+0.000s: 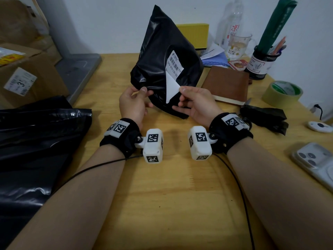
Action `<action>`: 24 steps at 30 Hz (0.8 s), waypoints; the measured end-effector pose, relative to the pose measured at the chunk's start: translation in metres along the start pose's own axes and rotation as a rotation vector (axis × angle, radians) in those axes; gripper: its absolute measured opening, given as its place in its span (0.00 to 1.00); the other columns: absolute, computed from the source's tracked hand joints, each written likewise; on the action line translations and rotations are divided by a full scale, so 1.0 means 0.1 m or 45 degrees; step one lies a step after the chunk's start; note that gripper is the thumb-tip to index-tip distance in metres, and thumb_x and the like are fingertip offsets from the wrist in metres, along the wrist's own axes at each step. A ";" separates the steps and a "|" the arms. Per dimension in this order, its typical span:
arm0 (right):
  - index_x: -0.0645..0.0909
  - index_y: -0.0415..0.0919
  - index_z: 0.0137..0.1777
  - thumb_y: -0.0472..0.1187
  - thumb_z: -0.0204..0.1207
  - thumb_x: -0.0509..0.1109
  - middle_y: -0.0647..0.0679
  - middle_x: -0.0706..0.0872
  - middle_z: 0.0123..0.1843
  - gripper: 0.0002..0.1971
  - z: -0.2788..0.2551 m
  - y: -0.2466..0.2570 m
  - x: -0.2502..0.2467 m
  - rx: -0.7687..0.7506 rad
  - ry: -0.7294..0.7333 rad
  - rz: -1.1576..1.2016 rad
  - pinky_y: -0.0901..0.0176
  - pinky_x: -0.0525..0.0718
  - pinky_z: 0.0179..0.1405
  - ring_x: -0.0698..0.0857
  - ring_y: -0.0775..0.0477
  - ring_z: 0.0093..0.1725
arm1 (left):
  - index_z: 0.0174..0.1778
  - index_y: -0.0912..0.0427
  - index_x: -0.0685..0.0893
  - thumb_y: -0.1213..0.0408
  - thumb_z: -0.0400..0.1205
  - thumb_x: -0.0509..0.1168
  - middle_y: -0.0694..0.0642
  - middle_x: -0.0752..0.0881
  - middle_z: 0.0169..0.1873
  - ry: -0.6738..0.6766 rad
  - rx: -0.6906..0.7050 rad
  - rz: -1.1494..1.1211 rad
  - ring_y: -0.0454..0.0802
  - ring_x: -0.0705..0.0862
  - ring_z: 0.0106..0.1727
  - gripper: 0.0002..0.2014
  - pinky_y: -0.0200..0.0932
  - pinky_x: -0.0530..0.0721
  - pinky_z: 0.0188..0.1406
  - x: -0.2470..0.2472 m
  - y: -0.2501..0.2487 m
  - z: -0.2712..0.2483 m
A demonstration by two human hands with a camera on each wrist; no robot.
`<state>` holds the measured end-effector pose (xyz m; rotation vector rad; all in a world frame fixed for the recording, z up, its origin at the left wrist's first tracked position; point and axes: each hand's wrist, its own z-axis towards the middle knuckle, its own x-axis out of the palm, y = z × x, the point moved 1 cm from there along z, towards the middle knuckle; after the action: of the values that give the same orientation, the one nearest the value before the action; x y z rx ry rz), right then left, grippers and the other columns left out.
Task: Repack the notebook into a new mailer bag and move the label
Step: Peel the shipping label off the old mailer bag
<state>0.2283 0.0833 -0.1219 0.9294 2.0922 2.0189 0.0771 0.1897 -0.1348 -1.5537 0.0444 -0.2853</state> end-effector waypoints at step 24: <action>0.83 0.34 0.52 0.32 0.85 0.68 0.44 0.78 0.32 0.03 0.01 0.02 -0.03 -0.007 -0.082 0.116 0.43 0.92 0.48 0.79 0.48 0.29 | 0.44 0.56 0.79 0.64 0.85 0.67 0.55 0.93 0.42 -0.026 -0.046 -0.101 0.46 0.78 0.22 0.05 0.36 0.70 0.16 -0.02 0.01 0.04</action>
<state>0.2318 0.0830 -0.1216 1.0926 2.0461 2.0063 0.0764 0.1944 -0.1356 -1.5961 -0.0286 -0.3325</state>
